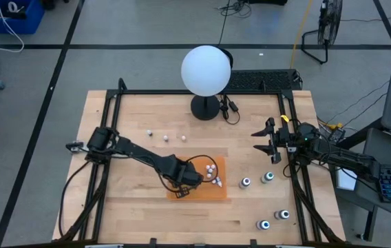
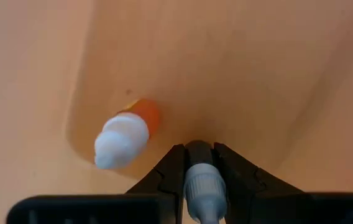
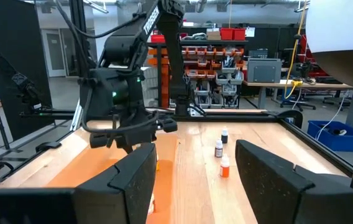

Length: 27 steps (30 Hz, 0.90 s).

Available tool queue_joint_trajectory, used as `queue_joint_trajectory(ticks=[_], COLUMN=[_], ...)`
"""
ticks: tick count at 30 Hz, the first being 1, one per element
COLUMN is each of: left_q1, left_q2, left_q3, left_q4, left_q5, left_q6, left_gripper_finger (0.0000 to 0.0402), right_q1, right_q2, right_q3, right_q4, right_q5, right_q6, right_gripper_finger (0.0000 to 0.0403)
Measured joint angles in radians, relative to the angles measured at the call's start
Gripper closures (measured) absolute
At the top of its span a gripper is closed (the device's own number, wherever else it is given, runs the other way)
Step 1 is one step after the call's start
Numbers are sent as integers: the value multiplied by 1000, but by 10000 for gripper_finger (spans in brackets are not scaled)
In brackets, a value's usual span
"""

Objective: Pick & Place food coloring
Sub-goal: Put the small black food coloring bottle into the orange container, then put the small purple food coloring bottle into the orange container

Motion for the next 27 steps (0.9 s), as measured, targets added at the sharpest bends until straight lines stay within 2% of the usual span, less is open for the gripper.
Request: queue_joint_trajectory(ticks=[2, 9, 15, 23, 27], left_q1=[0, 0, 0, 8, 29], left_q2=[4, -17, -57, -146, -223], left_q3=[1, 2, 8, 9, 9], left_q4=[10, 38, 37, 6, -102], left_q5=[3, 2, 3, -3, -48], left_q6=[0, -3, 4, -3, -10], left_gripper_finger=[326, 261, 230, 222, 233], right_q1=[0, 0, 0, 0, 0], right_q2=[0, 0, 0, 0, 1], right_q3=[0, 0, 0, 0, 0], right_q4=[-1, 0, -1, -1, 1], right_q5=[0, 0, 0, 0, 0], right_q6=[0, 0, 0, 0, 0], right_gripper_finger=[194, 196, 196, 195, 197])
